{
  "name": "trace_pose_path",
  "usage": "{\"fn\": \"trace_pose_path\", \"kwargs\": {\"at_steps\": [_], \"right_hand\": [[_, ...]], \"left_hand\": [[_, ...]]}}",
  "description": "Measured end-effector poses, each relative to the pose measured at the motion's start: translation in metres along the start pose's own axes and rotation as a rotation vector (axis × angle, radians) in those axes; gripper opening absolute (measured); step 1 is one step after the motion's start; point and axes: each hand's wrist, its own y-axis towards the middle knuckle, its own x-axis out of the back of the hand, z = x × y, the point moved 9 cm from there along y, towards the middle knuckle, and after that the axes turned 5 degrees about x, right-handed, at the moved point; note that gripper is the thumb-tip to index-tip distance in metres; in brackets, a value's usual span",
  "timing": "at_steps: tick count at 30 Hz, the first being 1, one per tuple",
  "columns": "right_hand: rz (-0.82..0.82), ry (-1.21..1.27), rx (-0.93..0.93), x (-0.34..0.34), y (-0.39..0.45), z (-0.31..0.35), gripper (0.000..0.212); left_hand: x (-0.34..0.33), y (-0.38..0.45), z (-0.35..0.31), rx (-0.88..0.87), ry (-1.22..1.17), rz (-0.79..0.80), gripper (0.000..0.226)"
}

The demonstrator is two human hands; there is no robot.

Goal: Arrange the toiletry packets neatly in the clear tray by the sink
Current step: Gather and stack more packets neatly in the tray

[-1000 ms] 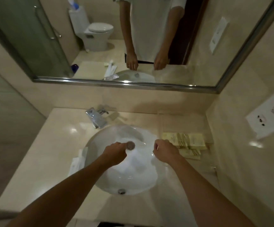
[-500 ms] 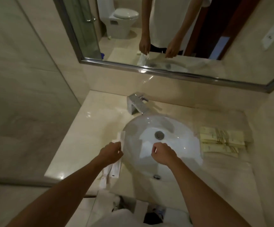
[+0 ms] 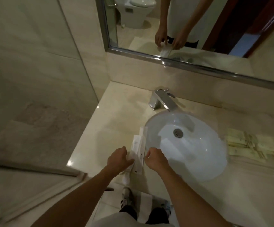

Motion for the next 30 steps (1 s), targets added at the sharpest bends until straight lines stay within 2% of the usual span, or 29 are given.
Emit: {"fn": "trace_pose_path", "kwargs": {"at_steps": [7, 10, 15, 19, 22, 23, 27, 30], "right_hand": [[-0.088, 0.168, -0.112, -0.025, 0.007, 0.006, 0.04], [-0.139, 0.266, -0.142, -0.028, 0.008, 0.005, 0.033], [-0.137, 0.523, -0.268, -0.035, 0.012, -0.006, 0.029], [-0.092, 0.539, -0.285, -0.042, 0.018, -0.009, 0.035], [-0.063, 0.514, -0.269, -0.044, 0.021, -0.008, 0.023], [-0.066, 0.494, -0.26, -0.042, 0.022, -0.008, 0.02], [-0.088, 0.463, -0.22, -0.036, 0.024, -0.011, 0.031], [-0.095, 0.439, -0.203, -0.031, 0.023, -0.016, 0.028]], "left_hand": [[-0.017, 0.007, -0.006, -0.01, -0.006, 0.006, 0.047], [-0.018, 0.01, -0.007, -0.004, -0.051, 0.002, 0.043], [-0.023, 0.016, -0.011, 0.015, -0.173, 0.063, 0.043], [-0.023, 0.02, -0.016, 0.028, -0.23, 0.092, 0.042], [-0.023, 0.022, -0.015, 0.039, -0.234, 0.092, 0.043], [-0.023, 0.023, -0.016, 0.04, -0.226, 0.092, 0.044], [-0.02, 0.021, -0.024, 0.03, -0.161, 0.07, 0.039], [-0.018, 0.018, -0.03, 0.004, -0.084, 0.022, 0.034]]}}
